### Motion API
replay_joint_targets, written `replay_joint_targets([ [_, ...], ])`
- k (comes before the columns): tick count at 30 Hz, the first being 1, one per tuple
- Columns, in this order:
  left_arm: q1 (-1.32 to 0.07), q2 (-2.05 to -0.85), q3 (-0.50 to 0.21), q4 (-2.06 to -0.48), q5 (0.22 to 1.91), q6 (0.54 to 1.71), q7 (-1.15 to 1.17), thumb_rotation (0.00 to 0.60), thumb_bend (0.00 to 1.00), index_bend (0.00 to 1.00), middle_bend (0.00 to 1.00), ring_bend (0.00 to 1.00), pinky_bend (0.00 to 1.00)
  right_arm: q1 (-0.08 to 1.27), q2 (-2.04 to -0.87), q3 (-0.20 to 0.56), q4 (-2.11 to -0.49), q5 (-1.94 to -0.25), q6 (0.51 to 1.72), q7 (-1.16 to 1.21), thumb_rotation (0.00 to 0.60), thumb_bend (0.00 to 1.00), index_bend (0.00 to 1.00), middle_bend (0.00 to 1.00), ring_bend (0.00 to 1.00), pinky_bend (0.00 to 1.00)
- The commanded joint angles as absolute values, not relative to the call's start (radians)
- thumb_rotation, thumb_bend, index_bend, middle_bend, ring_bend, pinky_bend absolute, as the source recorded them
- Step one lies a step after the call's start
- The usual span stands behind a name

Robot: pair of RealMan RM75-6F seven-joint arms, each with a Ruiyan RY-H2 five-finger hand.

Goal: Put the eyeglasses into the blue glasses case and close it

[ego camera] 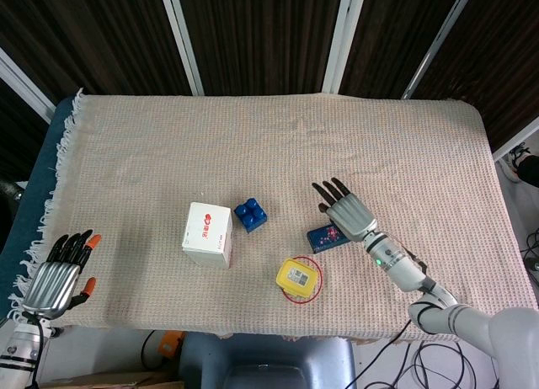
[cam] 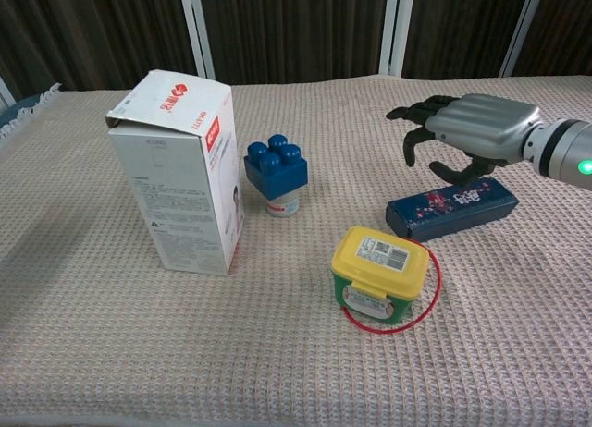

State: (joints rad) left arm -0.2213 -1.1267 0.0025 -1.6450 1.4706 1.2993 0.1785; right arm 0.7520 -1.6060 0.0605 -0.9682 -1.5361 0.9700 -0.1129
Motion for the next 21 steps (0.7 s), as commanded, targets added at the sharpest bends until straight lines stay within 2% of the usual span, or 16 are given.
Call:
replay_joint_targets([
  [1, -0.22, -1.125, 0.001, -1.645, 1.471, 1.303, 0.174, 0.6, 0.42, 0.0, 0.0, 0.0, 0.02, 0.743, -1.604, 0.065, -0.966, -1.542, 1.01, -0.096, 0.6, 0.57, 0.47, 0.02, 0.0, 0.0],
  [4, -0.22, -1.125, 0.003, -1.644, 1.473, 1.302, 0.171, 0.6, 0.42, 0.0, 0.0, 0.0, 0.02, 0.73, -1.57, 0.05, -0.995, -1.556, 1.027, -0.064, 0.6, 0.4, 0.44, 0.02, 0.0, 0.0],
  [7, -0.22, -1.125, 0.004, -1.645, 1.476, 1.302, 0.172, 0.6, 0.42, 0.0, 0.0, 0.0, 0.02, 0.721, -1.515, 0.025, -1.048, -1.576, 1.026, -0.039, 0.6, 0.31, 0.41, 0.01, 0.0, 0.0],
  [12, -0.22, -1.128, 0.002, -1.644, 1.473, 1.302, 0.177, 0.6, 0.42, 0.0, 0.0, 0.0, 0.02, 0.714, -1.432, -0.022, -1.121, -1.598, 0.988, -0.058, 0.6, 0.28, 0.4, 0.0, 0.0, 0.0],
  [21, -0.222, -1.132, 0.002, -1.645, 1.471, 1.301, 0.186, 0.6, 0.42, 0.0, 0.0, 0.0, 0.02, 0.736, -1.429, -0.015, -1.145, -1.562, 0.904, -0.093, 0.6, 0.28, 0.37, 0.0, 0.0, 0.0],
])
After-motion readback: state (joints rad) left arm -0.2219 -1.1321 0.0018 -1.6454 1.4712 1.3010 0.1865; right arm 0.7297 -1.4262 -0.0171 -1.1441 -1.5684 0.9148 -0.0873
